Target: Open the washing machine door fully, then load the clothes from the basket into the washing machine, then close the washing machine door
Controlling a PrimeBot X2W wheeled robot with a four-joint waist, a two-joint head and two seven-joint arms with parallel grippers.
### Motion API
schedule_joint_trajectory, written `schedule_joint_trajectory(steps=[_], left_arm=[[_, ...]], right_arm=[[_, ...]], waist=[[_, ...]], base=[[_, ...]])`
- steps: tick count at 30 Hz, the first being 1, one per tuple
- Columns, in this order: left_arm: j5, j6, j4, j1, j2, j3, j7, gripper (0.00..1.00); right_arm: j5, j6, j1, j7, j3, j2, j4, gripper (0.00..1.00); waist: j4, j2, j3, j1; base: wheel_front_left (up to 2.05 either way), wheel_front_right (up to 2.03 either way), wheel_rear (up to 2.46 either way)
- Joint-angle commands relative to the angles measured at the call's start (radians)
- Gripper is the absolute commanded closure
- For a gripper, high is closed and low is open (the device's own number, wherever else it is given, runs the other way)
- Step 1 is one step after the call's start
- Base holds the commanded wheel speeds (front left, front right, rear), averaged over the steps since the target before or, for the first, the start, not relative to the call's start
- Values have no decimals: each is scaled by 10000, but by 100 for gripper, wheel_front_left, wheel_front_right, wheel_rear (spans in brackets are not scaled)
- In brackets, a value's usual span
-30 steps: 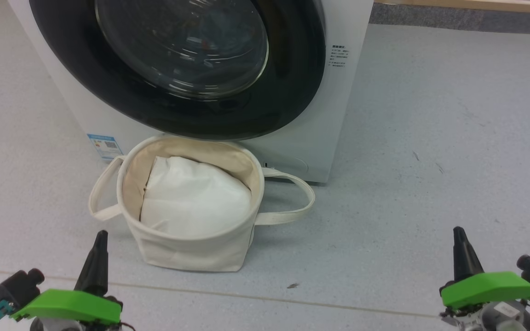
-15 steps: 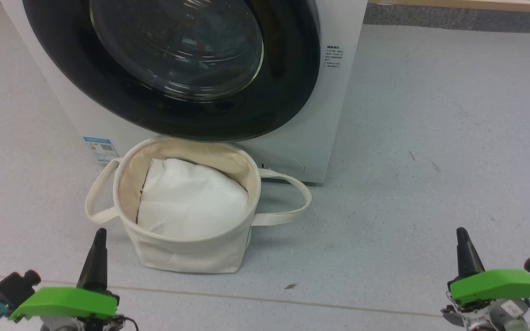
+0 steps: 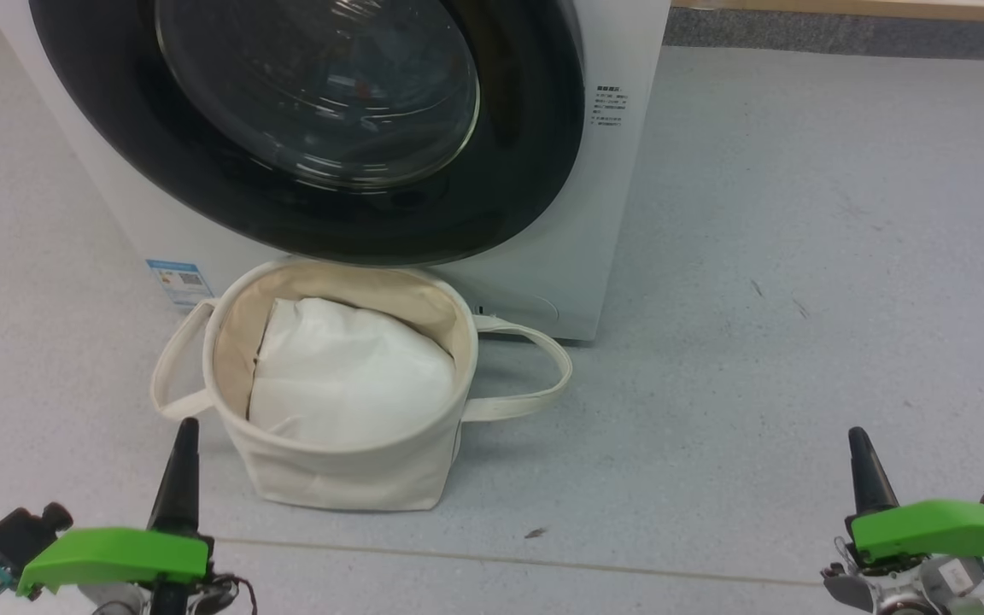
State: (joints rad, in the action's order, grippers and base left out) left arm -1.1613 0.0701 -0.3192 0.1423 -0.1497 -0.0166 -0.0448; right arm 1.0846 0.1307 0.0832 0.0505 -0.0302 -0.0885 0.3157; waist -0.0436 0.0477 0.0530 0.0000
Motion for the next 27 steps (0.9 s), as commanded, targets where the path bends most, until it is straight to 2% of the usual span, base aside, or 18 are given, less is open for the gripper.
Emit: schedule_joint_trajectory(steps=[1, 27], left_arm=[[-192, -40, 423, 178, -51, 323, 58, 100], [-2413, -249, 1007, 25, 496, 865, 852, 100]], right_arm=[[240, 1, 557, -83, 17, -10, -264, 100], [2978, 1, 711, -786, -296, 64, -216, 100]], waist=[[9, -1, -2, 0], [236, -1, -49, 0]], base=[[0, 0, 0], [0, 0, 0]])
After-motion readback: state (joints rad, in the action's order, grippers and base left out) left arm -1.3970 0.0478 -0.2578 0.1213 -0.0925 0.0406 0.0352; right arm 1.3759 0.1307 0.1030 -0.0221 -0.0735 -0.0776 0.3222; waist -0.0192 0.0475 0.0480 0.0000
